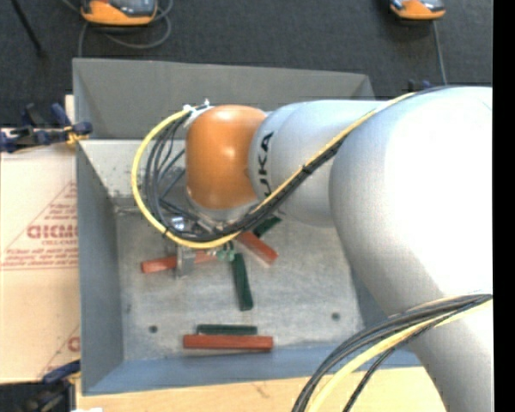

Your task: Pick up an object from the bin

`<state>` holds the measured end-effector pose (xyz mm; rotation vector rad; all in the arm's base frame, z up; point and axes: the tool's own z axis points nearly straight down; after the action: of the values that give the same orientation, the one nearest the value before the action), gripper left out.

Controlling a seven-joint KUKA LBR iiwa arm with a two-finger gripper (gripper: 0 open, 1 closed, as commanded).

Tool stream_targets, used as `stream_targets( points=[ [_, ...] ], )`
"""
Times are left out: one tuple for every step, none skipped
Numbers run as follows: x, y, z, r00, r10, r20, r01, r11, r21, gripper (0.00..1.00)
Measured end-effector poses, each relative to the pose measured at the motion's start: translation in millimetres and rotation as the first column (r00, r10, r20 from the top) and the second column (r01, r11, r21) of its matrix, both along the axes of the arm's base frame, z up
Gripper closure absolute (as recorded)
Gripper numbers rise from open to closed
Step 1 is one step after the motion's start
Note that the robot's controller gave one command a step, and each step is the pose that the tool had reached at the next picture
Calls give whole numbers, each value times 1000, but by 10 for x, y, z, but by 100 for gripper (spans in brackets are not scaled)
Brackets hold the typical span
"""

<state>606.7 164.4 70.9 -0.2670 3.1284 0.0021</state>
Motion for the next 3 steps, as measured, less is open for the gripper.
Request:
stream_targets(
  points=[
    [-215,604,387,993,119,5,-119,993,2,100],
    [-114,241,1222,989,145,11,-145,989,-2,100],
    [-78,652,1068,981,192,4,-192,981,-1,100]
  ],
)
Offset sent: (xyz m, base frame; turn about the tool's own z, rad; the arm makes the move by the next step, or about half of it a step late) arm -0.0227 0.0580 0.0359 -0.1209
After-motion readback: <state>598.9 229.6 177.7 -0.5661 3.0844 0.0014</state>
